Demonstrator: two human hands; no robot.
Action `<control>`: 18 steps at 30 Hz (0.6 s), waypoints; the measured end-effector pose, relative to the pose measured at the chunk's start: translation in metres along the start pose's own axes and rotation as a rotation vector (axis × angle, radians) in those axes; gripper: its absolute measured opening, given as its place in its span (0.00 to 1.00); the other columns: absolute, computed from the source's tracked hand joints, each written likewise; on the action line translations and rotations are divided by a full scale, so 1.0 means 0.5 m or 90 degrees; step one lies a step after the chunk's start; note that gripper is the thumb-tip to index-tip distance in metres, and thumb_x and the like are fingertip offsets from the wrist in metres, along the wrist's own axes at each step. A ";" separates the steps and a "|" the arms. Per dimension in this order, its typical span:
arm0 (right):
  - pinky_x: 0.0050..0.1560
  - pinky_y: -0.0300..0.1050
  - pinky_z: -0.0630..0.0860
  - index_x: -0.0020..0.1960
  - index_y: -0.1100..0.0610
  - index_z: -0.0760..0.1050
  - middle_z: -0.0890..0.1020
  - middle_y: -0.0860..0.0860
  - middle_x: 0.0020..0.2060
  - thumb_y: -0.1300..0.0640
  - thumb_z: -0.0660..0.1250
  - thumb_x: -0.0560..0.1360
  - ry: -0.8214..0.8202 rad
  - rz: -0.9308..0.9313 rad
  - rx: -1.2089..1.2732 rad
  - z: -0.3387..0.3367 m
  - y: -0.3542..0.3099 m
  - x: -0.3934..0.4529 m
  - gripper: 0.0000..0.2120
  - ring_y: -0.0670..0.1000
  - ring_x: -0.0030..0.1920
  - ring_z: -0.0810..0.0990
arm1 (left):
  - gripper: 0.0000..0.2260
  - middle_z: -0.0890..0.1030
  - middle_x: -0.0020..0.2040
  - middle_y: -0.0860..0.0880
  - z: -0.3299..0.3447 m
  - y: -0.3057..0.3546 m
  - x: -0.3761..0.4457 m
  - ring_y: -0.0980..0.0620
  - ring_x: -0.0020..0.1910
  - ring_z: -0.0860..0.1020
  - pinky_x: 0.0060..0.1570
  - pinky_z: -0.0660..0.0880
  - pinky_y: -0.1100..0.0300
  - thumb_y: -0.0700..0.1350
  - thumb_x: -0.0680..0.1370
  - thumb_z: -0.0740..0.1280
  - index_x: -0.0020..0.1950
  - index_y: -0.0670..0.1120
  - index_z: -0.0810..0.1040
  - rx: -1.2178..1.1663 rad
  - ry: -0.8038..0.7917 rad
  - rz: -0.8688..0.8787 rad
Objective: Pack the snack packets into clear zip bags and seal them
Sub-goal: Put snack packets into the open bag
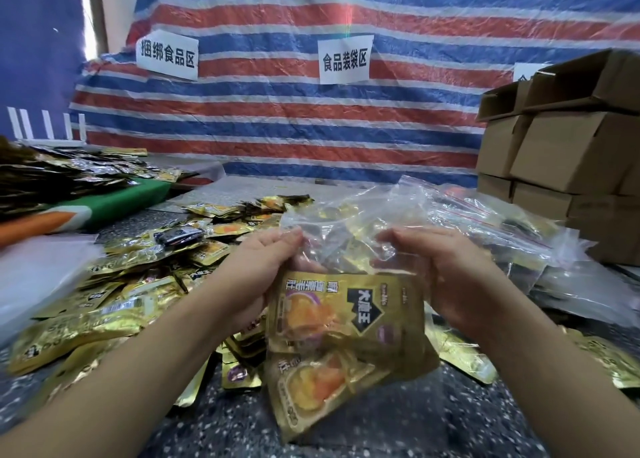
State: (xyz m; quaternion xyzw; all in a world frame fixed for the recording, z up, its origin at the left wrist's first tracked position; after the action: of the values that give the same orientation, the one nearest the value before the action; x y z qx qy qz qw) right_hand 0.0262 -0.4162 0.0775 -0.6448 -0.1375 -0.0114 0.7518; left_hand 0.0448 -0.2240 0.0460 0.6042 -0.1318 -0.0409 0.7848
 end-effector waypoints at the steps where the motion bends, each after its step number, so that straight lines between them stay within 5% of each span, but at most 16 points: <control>1: 0.31 0.46 0.81 0.45 0.64 0.82 0.84 0.55 0.38 0.60 0.66 0.73 0.012 0.006 0.001 -0.001 0.004 0.001 0.09 0.54 0.38 0.86 | 0.11 0.84 0.35 0.40 -0.002 0.001 0.001 0.47 0.33 0.84 0.29 0.79 0.58 0.46 0.81 0.61 0.48 0.41 0.77 0.000 0.000 0.006; 5: 0.31 0.43 0.80 0.46 0.63 0.81 0.83 0.53 0.35 0.62 0.65 0.76 0.031 0.038 -0.032 -0.011 0.017 0.002 0.07 0.53 0.37 0.85 | 0.15 0.85 0.49 0.38 -0.003 0.011 0.002 0.41 0.44 0.85 0.35 0.81 0.54 0.50 0.76 0.63 0.55 0.41 0.79 -0.039 -0.028 0.024; 11: 0.26 0.42 0.77 0.41 0.63 0.83 0.83 0.52 0.32 0.64 0.64 0.72 0.026 0.117 0.079 -0.027 0.033 0.001 0.09 0.48 0.27 0.80 | 0.11 0.86 0.46 0.40 0.002 -0.002 -0.004 0.42 0.39 0.85 0.31 0.81 0.53 0.43 0.82 0.59 0.58 0.42 0.78 -0.088 -0.020 -0.036; 18: 0.34 0.42 0.78 0.45 0.62 0.79 0.84 0.55 0.35 0.68 0.62 0.78 0.082 0.094 -0.160 -0.057 0.063 0.016 0.09 0.50 0.34 0.83 | 0.12 0.86 0.48 0.44 -0.011 -0.020 0.000 0.44 0.42 0.85 0.34 0.81 0.57 0.46 0.82 0.60 0.53 0.42 0.81 0.084 0.031 -0.003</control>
State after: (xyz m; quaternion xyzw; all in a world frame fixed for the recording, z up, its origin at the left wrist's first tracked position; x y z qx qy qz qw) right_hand 0.0455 -0.4372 0.0452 -0.7401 -0.0392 -0.0145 0.6712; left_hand 0.0472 -0.2215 0.0353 0.6554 -0.1139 -0.0190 0.7464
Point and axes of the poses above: each hand's wrist, its own x-axis towards the middle knuckle, its own z-axis out of the palm, y = z × x, the point moved 8 cm from there along x, towards the middle knuckle
